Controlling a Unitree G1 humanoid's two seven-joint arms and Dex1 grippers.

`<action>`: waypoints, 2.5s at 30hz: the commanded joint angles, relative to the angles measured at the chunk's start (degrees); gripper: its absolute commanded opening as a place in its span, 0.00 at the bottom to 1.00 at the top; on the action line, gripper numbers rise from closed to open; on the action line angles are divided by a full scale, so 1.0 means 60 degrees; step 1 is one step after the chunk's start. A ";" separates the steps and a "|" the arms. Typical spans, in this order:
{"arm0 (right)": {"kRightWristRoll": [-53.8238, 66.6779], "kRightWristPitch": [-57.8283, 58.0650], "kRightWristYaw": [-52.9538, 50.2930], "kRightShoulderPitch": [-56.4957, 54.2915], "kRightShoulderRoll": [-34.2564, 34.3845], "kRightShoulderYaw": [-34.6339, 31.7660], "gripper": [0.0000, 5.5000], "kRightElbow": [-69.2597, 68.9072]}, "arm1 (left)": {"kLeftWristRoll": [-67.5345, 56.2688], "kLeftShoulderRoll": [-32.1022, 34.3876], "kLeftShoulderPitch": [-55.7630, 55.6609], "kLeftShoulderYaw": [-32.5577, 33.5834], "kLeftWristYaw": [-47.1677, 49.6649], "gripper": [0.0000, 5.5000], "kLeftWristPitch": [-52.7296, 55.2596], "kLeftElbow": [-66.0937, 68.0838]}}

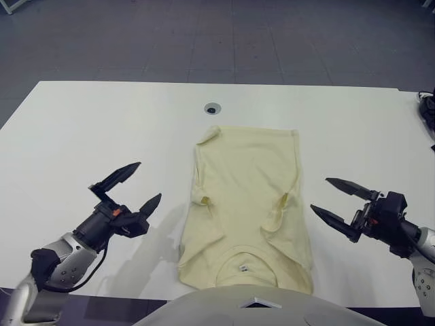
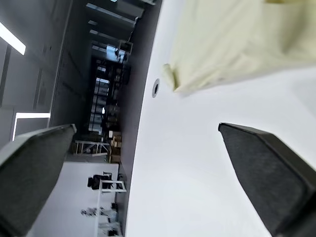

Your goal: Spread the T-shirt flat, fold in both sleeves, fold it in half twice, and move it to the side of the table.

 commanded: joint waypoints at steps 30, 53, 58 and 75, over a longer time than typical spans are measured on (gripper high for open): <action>-0.7215 -1.1240 -0.3260 0.0365 -0.2576 0.1931 0.88 0.3122 | 0.2396 0.0850 0.0946 -0.2061 0.0379 0.70 -0.3206 -0.0014; -0.8241 -1.0934 -0.5140 0.0319 -0.3158 0.2578 0.22 0.3333 | 0.2319 0.0794 0.0835 -0.2562 0.0443 0.02 -0.2573 0.0320; -0.9094 -1.1447 -0.5567 0.0127 -0.2818 0.2513 0.08 0.4184 | 0.2240 0.0891 0.0828 -0.2567 0.0440 0.00 -0.2494 0.0216; -1.1388 -1.2733 -0.7054 -0.0353 -0.2320 0.2008 0.00 0.5873 | 0.1673 0.1205 0.1098 -0.2253 0.0330 0.12 -0.2166 0.0359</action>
